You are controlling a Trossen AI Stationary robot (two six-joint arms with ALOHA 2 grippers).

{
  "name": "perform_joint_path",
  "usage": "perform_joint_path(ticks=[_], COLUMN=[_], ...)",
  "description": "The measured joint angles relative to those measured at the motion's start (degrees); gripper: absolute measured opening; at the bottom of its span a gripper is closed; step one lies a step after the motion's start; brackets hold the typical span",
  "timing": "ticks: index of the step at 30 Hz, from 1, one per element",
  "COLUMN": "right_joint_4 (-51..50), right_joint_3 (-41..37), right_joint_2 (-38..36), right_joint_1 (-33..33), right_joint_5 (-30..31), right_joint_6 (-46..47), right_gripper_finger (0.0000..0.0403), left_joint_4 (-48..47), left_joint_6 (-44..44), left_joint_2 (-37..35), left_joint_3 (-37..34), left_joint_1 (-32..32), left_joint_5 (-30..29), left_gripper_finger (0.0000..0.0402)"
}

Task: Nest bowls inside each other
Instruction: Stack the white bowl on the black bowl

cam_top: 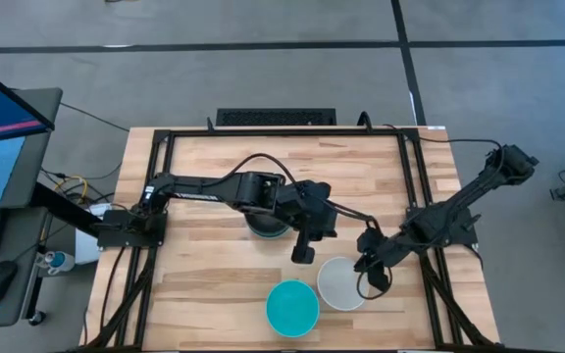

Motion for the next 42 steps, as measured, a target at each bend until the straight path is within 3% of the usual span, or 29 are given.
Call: perform_joint_path(ticks=[11, 19, 33, 42], right_joint_4=[-8.27, -16.71, -16.24, -13.85], right_joint_3=[8.37, 9.28, 9.21, 9.23], right_joint_2=[2.12, 3.10, 4.05, 9.04], right_joint_1=[0.00, -0.92, -2.68, -2.82], right_joint_5=[3.94, 5.07, 3.62, 1.35], right_joint_6=[-2.58, -2.84, -2.84, -2.84], right_gripper_finger=[0.0070, 0.0070, 0.0070, 0.0070], left_joint_4=[-0.11, -0.26, -0.35, -0.69], left_joint_6=[1.63, 1.73, 1.68, 2.09], left_joint_2=[0.00, 0.00, 0.02, 0.02], left_joint_3=[0.00, 0.00, 0.00, 0.00], left_joint_1=[0.11, 0.15, 1.53, 1.51], left_joint_5=[0.01, -0.06, -0.24, -0.22], left_gripper_finger=[0.0006, 0.0006, 0.0006, 0.0006])
